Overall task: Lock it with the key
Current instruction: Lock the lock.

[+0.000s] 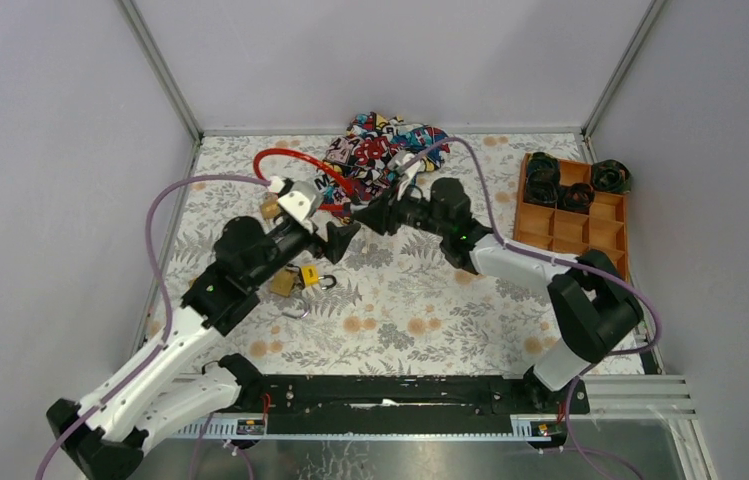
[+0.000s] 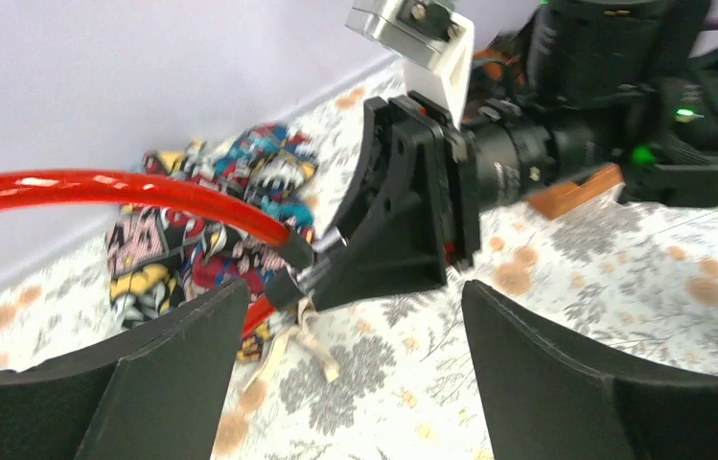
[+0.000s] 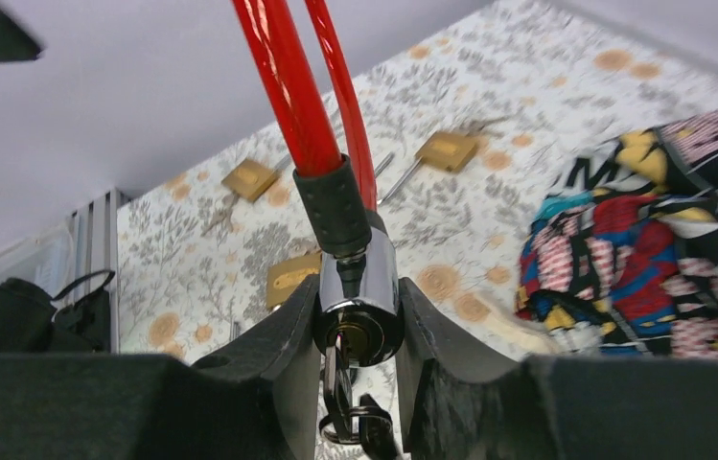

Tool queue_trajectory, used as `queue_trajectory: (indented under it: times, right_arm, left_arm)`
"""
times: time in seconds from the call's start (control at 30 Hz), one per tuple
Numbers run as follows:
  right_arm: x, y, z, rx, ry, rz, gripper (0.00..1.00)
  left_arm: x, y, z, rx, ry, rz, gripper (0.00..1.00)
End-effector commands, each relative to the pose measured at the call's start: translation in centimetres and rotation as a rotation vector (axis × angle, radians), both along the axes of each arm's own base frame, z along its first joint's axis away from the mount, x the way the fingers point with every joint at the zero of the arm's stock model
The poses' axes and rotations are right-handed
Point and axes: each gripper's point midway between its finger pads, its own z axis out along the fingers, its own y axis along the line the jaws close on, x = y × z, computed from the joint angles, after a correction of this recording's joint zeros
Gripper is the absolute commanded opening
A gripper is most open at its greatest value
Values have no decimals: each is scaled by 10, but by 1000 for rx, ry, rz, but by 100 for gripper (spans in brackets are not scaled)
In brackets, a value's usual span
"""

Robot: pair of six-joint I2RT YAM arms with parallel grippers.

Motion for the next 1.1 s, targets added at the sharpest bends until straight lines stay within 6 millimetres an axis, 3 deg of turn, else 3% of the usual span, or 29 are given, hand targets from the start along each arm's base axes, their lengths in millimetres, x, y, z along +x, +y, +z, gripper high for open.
queue_trajectory:
  times: [0.0,0.07,0.13,0.23,0.3,0.4,0.5,0.6,0.83,1.07]
  right_arm:
    - [-7,-23,105,178,-200,16,0]
    - [-8,-28,112,172,-212,17,0]
    - [-8,-32,114,163,-211,18,0]
    - [-10,-37,118,169,-206,16,0]
    - [-14,-40,128,197,-214,18,0]
    - [-22,-43,148,248,-235,32,0]
    - [-33,-47,175,314,-258,59,0]
    - [-42,-54,200,354,-281,72,0]
    - [-66,-67,246,409,-343,104,0]
    - [-82,-70,279,465,-387,157,0]
  left_arm:
    - [-42,-10,47,-95,-176,-223,88]
    - [-49,-8,34,-88,-111,-243,83]
    - [-46,-1,12,-57,-58,-225,71]
    - [-40,9,-15,16,-89,-211,60]
    - [-42,9,-31,20,-67,-234,61]
    - [-45,2,-41,-122,2,-259,73]
    - [-51,-5,-23,-284,-32,-330,78]
    - [-43,-8,4,-393,-61,-346,82]
    - [-27,9,70,-747,-68,-385,88]
    - [-42,5,131,-953,-166,-500,93]
